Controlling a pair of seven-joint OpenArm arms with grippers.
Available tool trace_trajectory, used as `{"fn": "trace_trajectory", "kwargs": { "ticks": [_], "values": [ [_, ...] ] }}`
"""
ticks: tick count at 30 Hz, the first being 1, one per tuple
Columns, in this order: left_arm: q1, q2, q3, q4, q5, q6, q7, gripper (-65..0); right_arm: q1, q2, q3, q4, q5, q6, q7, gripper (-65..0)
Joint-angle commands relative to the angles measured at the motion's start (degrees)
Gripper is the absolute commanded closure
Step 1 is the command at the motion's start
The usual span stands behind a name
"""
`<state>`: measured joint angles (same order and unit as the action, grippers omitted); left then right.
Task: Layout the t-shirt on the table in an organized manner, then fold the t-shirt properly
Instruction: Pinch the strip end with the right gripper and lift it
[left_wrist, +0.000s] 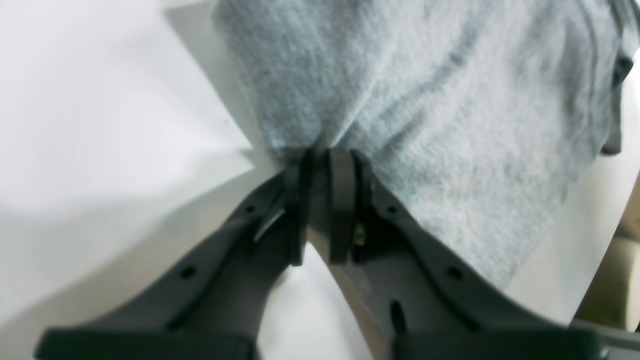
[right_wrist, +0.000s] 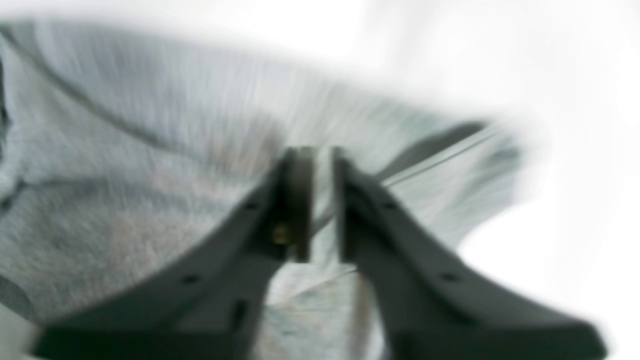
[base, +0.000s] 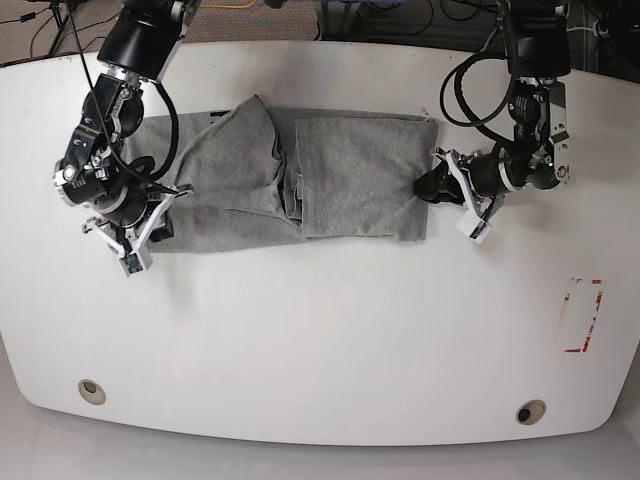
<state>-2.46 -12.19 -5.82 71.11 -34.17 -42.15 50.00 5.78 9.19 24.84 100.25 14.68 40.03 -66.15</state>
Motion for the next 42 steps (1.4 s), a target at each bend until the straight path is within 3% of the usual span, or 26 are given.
{"fn": "trace_trajectory", "kwargs": {
  "ticks": [1, 7, 13, 19, 25, 38, 42],
  "values": [
    [-0.2, -1.9, 0.1, -2.8, 8.1, 2.2, 3.8, -6.0, 1.6, 0.5, 0.3, 4.0, 0.4, 0.0, -1.8, -19.7],
    [-2.9, -3.1, -0.1, -7.4, 10.1, 2.2, 2.7, -6.0, 3.8, -1.9, 9.2, 7.1, 2.0, 0.0, -7.2, -41.5],
    [-5.5, -5.4, -0.1, -10.6, 10.7, 2.2, 1.1, -6.0, 6.9, -2.2, 21.4, 2.2, 8.2, 0.0, -13.6, -52.0],
    [-6.1, -7.3, 0.0, -10.6, 10.6, 2.2, 0.9, -6.1, 6.9, 0.9, 27.7, -8.0, 18.1, 0.0, -13.8, -53.3],
    [-6.6, -8.7, 0.0, -10.6, 10.5, 2.2, 0.9, -6.1, 5.3, 2.3, 28.8, -17.1, 25.4, 0.0, -13.8, -53.3],
    [-6.4, -8.8, -0.1, -10.4, 10.5, 2.2, 1.0, -6.1, 3.1, 2.1, 27.1, -26.7, 26.4, 0.0, -11.4, -53.3],
    [-6.4, -8.8, -0.1, -10.4, 10.5, 2.2, 1.0, -6.1, 2.8, 0.4, 24.2, -26.1, 26.2, 0.0, -10.7, -53.1]
  ]
}}
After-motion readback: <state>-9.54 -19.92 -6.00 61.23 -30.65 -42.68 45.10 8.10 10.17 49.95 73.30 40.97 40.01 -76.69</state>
